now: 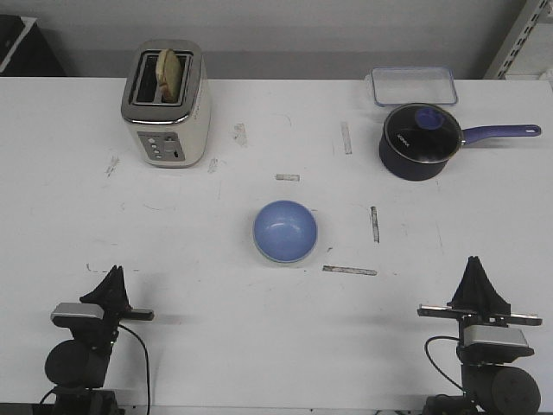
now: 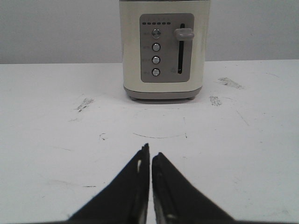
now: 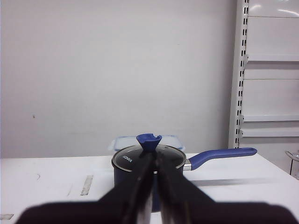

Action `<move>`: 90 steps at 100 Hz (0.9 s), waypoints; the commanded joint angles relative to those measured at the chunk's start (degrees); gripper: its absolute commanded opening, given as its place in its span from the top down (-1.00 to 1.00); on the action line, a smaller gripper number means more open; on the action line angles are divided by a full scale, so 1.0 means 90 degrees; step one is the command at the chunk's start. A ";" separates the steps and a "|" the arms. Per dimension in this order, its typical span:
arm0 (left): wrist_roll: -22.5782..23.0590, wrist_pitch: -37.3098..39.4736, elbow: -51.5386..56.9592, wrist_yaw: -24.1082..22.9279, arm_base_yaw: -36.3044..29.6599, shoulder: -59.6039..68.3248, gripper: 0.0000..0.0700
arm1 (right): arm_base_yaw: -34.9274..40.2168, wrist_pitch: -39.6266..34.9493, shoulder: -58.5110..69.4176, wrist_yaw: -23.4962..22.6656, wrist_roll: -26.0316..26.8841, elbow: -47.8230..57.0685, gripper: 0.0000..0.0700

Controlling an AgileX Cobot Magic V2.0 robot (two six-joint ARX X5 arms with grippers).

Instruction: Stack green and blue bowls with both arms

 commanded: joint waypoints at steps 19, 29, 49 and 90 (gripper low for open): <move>0.0029 0.0095 -0.0138 -0.0010 0.0015 -0.0012 1.00 | 0.0002 0.0061 -0.0024 0.0002 0.0056 0.0034 1.00; 0.0029 0.0095 -0.0138 -0.0012 0.0012 -0.0012 1.00 | 0.0002 0.0061 -0.0024 0.0002 0.0058 0.0034 1.00; 0.0029 0.0095 -0.0138 -0.0012 0.0012 -0.0012 1.00 | 0.0002 0.0061 -0.0024 0.0002 0.0058 0.0034 1.00; 0.0029 0.0095 -0.0138 -0.0012 0.0012 -0.0012 1.00 | 0.0002 0.0741 -0.0299 -0.0393 0.0146 -0.0967 1.00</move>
